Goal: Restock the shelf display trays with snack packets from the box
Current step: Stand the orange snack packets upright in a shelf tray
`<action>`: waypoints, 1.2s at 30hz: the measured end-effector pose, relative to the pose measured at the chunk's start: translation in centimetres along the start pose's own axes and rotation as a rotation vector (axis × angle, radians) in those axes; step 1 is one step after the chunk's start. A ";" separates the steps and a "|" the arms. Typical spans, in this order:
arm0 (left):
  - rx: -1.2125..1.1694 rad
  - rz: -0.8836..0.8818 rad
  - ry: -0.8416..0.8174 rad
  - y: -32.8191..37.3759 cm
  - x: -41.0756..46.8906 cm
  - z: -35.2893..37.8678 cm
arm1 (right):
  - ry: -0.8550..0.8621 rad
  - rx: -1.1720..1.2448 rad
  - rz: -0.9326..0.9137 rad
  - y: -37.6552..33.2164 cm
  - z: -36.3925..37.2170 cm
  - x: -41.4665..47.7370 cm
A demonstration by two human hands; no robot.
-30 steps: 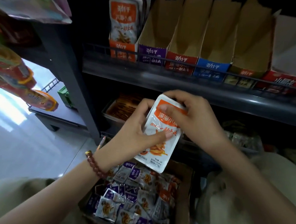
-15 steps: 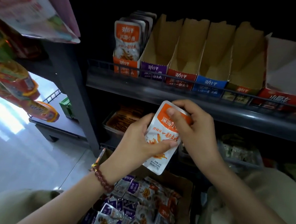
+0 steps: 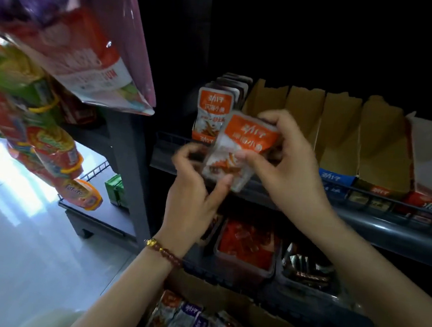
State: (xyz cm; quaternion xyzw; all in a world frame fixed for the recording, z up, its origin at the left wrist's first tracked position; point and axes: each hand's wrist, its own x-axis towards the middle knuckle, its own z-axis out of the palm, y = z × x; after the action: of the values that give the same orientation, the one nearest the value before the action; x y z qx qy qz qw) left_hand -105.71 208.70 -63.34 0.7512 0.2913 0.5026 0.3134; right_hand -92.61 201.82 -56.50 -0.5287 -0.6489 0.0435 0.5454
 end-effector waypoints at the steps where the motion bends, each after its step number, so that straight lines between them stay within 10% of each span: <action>1: 0.029 -0.017 0.011 -0.8 0.6 -0.2 | 0.106 -0.016 -0.064 0.1 0.3 0.9; 11: 0.842 0.383 0.013 -7.0 4.6 0.7 | 0.387 -0.025 -0.203 5.0 5.2 5.6; 29: 0.804 0.391 0.022 -7.8 5.4 0.1 | 0.026 -0.430 -0.052 7.1 5.3 8.1; 36: 0.778 0.384 0.018 -8.0 5.4 0.2 | 0.127 -0.585 -0.066 6.6 7.2 7.8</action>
State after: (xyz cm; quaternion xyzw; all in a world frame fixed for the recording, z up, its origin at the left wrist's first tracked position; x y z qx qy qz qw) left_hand -104.73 217.79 -66.49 0.8496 0.3167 0.4110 -0.0945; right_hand -92.62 214.17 -58.45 -0.6437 -0.6154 -0.1962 0.4103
